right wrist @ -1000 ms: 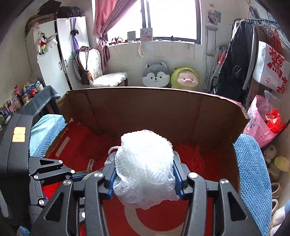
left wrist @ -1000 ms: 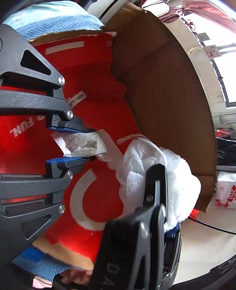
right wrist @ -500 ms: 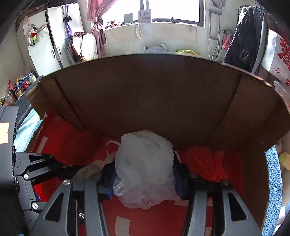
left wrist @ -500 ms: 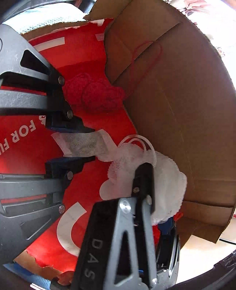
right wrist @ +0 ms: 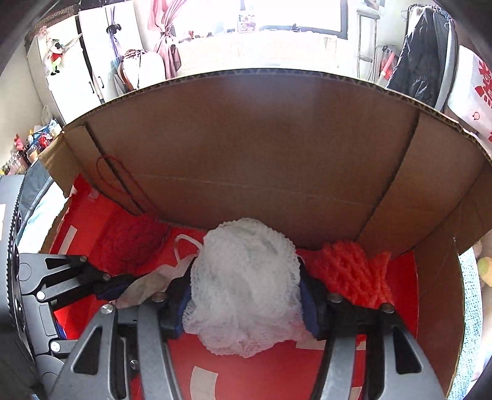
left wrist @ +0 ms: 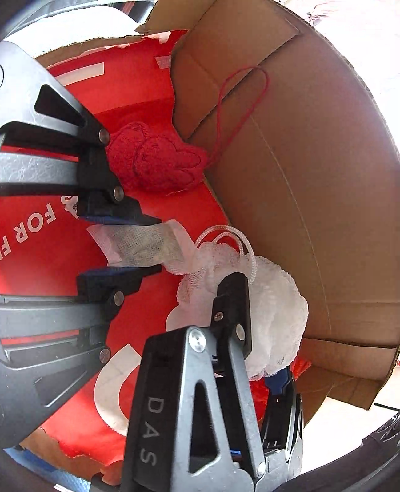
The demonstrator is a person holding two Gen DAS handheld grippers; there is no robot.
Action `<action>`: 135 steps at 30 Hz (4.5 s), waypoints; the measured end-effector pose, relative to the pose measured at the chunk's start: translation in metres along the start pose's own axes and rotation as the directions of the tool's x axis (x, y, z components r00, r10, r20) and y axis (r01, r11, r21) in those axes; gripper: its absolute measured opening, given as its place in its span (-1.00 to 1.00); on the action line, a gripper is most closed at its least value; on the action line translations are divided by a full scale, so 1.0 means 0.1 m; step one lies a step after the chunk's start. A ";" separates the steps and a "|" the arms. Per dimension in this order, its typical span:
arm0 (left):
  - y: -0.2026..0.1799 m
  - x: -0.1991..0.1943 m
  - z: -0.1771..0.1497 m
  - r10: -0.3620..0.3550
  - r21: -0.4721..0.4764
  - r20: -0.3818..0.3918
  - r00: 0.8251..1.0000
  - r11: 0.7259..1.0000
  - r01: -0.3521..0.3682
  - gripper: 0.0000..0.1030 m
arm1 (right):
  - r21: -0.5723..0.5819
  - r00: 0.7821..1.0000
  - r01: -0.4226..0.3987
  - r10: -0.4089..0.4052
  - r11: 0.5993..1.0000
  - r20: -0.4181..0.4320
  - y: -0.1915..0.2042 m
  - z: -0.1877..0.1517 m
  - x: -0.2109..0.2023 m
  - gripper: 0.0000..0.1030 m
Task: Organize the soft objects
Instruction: 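Carry the packet and puff into the box and open both tools, then lift both open tools up out of the box, then move both open tools toward the soft items lying beside the box, then grasp the cream crocheted toy with the left tool while the right tool grasps the blue cloth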
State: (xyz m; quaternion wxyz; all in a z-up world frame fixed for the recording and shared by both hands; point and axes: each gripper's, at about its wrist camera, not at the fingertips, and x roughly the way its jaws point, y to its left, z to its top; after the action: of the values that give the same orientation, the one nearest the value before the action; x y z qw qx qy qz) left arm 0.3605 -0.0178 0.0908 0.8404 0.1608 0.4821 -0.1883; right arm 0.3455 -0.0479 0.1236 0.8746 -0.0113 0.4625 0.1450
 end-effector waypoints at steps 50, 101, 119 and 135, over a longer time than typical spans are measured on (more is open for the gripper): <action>-0.07 -1.53 -0.71 0.004 -0.154 0.287 0.958 0.987 0.042 0.68 | -0.007 0.980 0.022 -0.020 1.000 0.198 0.03 -0.17 -1.24 0.99; -1.27 -2.14 -2.82 0.204 -0.335 0.572 0.794 0.942 -0.001 1.00 | 0.167 0.833 0.190 -0.249 0.968 0.495 0.31 -3.12 -2.38 1.00; -1.29 -1.76 -2.96 0.190 -0.364 0.473 0.860 0.932 -0.005 1.00 | 0.148 0.875 0.223 -0.264 0.964 0.406 0.38 -3.39 -1.96 1.00; -1.10 -1.63 -2.41 0.004 -0.254 0.365 0.931 0.963 0.095 1.00 | 0.098 0.948 0.050 -0.078 0.994 0.308 0.21 -2.83 -1.83 1.00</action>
State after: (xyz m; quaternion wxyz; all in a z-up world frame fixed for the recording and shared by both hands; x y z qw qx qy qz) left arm 0.0522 0.0212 0.1063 0.9240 -0.0027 0.3437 -0.1678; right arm 0.0146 -0.1156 0.1126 0.9404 0.0358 0.3242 0.0957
